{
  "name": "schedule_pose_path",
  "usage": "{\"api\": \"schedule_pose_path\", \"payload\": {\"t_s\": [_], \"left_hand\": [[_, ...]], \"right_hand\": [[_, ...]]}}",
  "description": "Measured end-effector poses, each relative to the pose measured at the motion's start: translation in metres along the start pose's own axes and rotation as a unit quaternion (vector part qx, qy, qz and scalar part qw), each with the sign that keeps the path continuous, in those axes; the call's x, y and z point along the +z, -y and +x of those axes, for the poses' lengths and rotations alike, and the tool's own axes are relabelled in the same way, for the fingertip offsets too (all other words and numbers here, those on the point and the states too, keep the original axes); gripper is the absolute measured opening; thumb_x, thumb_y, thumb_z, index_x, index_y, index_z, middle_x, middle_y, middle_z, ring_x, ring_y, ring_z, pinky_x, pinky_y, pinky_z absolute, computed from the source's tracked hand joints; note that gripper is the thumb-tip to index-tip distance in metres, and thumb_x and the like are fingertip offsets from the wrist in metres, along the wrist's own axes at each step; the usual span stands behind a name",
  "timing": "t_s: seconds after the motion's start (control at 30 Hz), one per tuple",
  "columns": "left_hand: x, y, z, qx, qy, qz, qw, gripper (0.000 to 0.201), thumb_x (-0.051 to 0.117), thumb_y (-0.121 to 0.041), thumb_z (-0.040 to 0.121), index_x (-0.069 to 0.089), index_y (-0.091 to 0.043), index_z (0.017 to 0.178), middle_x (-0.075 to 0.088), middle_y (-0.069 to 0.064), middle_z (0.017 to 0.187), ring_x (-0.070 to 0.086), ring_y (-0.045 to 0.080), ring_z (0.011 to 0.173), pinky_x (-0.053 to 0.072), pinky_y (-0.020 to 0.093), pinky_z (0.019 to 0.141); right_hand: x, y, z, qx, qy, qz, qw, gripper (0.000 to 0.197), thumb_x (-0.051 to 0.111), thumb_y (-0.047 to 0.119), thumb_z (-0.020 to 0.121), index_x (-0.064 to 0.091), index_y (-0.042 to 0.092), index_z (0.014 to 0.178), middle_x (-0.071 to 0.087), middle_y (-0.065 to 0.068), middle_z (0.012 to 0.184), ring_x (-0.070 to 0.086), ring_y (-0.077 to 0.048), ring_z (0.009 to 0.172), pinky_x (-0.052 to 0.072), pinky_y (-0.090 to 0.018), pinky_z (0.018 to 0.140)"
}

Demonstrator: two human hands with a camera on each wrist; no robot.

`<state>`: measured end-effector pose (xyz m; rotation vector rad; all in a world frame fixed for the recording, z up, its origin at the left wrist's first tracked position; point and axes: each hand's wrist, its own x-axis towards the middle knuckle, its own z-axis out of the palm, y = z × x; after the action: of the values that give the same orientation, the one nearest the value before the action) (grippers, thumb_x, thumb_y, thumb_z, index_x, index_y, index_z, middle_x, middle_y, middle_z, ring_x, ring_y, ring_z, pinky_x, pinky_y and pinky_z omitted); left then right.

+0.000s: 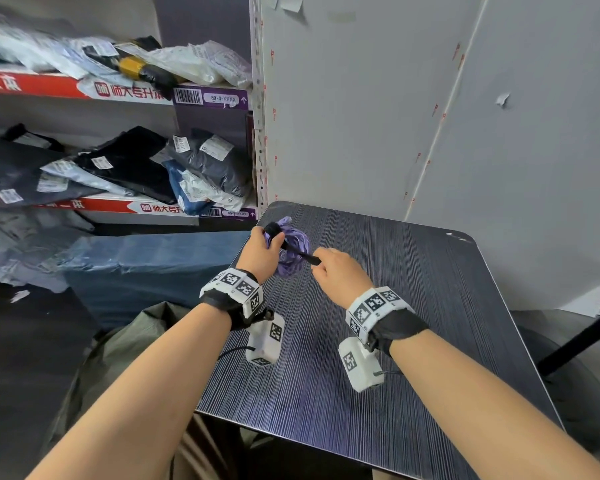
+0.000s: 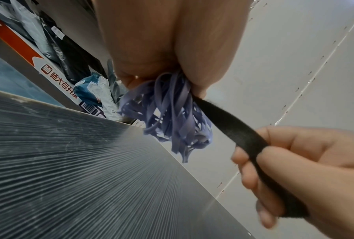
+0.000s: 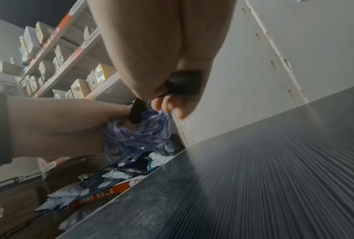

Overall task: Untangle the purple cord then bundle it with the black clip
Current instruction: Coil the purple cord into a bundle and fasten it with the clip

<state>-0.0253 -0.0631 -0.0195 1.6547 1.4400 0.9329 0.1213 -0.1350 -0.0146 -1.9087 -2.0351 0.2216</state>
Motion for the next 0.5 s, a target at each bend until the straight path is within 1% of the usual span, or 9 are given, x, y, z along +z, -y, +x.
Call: {"api": "schedule_pose_path", "payload": {"t_s": [0.07, 0.13, 0.2, 0.23, 0.33, 0.4, 0.43, 0.47, 0.5], "left_hand": [[-0.002, 0.002, 0.003, -0.010, -0.007, 0.004, 1.000, 0.030, 0.044, -0.030, 0.098, 0.042, -0.004, 0.112, 0.054, 0.011, 0.097, 0.054, 0.027, 0.090, 0.039, 0.034, 0.076], [-0.004, 0.004, 0.006, -0.020, -0.014, 0.007, 1.000, 0.032, 0.044, -0.031, 0.098, 0.042, -0.003, 0.113, 0.057, 0.014, 0.099, 0.057, 0.033, 0.096, 0.043, 0.039, 0.081], [-0.006, 0.005, 0.007, -0.030, -0.020, 0.005, 0.999, 0.034, 0.043, -0.031, 0.098, 0.042, -0.002, 0.116, 0.059, 0.018, 0.106, 0.057, 0.035, 0.101, 0.043, 0.039, 0.083], [-0.006, 0.006, 0.007, -0.035, -0.022, 0.004, 0.999, 0.034, 0.043, -0.030, 0.098, 0.042, -0.001, 0.117, 0.059, 0.020, 0.109, 0.057, 0.035, 0.102, 0.042, 0.038, 0.083], [-0.006, 0.009, 0.008, -0.035, -0.020, -0.006, 0.999, 0.028, 0.043, -0.028, 0.099, 0.041, -0.003, 0.112, 0.057, 0.019, 0.105, 0.056, 0.033, 0.103, 0.038, 0.033, 0.076], [-0.004, 0.008, 0.007, -0.025, -0.011, -0.019, 0.999, 0.023, 0.044, -0.028, 0.098, 0.040, -0.007, 0.107, 0.054, 0.013, 0.098, 0.057, 0.031, 0.099, 0.036, 0.030, 0.073], [-0.004, 0.006, 0.007, -0.018, -0.005, -0.024, 1.000, 0.024, 0.045, -0.029, 0.098, 0.041, -0.007, 0.108, 0.054, 0.011, 0.096, 0.057, 0.030, 0.097, 0.036, 0.029, 0.072], [-0.003, 0.004, 0.006, -0.005, 0.000, -0.027, 1.000, 0.028, 0.045, -0.029, 0.098, 0.043, -0.005, 0.112, 0.054, 0.009, 0.096, 0.056, 0.028, 0.093, 0.036, 0.029, 0.071], [-0.003, 0.001, 0.005, 0.008, 0.008, -0.031, 0.999, 0.029, 0.046, -0.028, 0.097, 0.044, -0.005, 0.114, 0.054, 0.007, 0.096, 0.054, 0.024, 0.090, 0.036, 0.028, 0.069]], "right_hand": [[0.001, -0.005, -0.001, 0.003, 0.010, 0.018, 1.000, 0.020, 0.035, 0.016, 0.096, 0.053, 0.009, 0.100, 0.057, -0.006, 0.090, 0.050, -0.020, 0.068, 0.036, -0.030, 0.059], [0.003, -0.009, -0.003, 0.011, 0.012, 0.003, 1.000, 0.021, 0.035, 0.016, 0.096, 0.052, 0.010, 0.106, 0.058, -0.004, 0.080, 0.047, -0.017, 0.058, 0.035, -0.030, 0.052], [0.004, -0.011, -0.006, 0.010, 0.007, -0.017, 1.000, 0.018, 0.036, 0.017, 0.096, 0.048, 0.012, 0.109, 0.052, 0.001, 0.067, 0.044, -0.016, 0.052, 0.034, -0.029, 0.047], [0.004, -0.011, -0.007, 0.004, 0.004, -0.026, 1.000, 0.017, 0.036, 0.019, 0.097, 0.047, 0.013, 0.109, 0.050, 0.003, 0.065, 0.046, -0.017, 0.052, 0.035, -0.029, 0.047], [0.001, -0.012, -0.009, -0.035, -0.025, -0.063, 0.997, 0.019, 0.039, 0.025, 0.099, 0.052, 0.013, 0.107, 0.057, 0.000, 0.071, 0.054, -0.023, 0.062, 0.040, -0.031, 0.054], [0.002, -0.013, -0.009, -0.104, -0.081, -0.102, 0.986, 0.016, 0.051, 0.025, 0.094, 0.061, 0.014, 0.098, 0.064, -0.001, 0.075, 0.058, -0.024, 0.070, 0.046, -0.033, 0.059], [0.003, -0.013, -0.010, -0.142, -0.104, -0.117, 0.977, 0.012, 0.059, 0.026, 0.089, 0.065, 0.015, 0.091, 0.065, 0.001, 0.075, 0.058, -0.023, 0.071, 0.049, -0.034, 0.062], [0.005, -0.014, -0.008, -0.173, -0.107, -0.127, 0.971, 0.013, 0.065, 0.030, 0.085, 0.068, 0.017, 0.088, 0.065, 0.003, 0.079, 0.058, -0.022, 0.076, 0.050, -0.035, 0.067], [0.004, -0.014, -0.007, -0.185, -0.073, -0.122, 0.972, 0.020, 0.065, 0.037, 0.084, 0.070, 0.020, 0.092, 0.063, 0.004, 0.089, 0.055, -0.020, 0.086, 0.047, -0.036, 0.076]]}}
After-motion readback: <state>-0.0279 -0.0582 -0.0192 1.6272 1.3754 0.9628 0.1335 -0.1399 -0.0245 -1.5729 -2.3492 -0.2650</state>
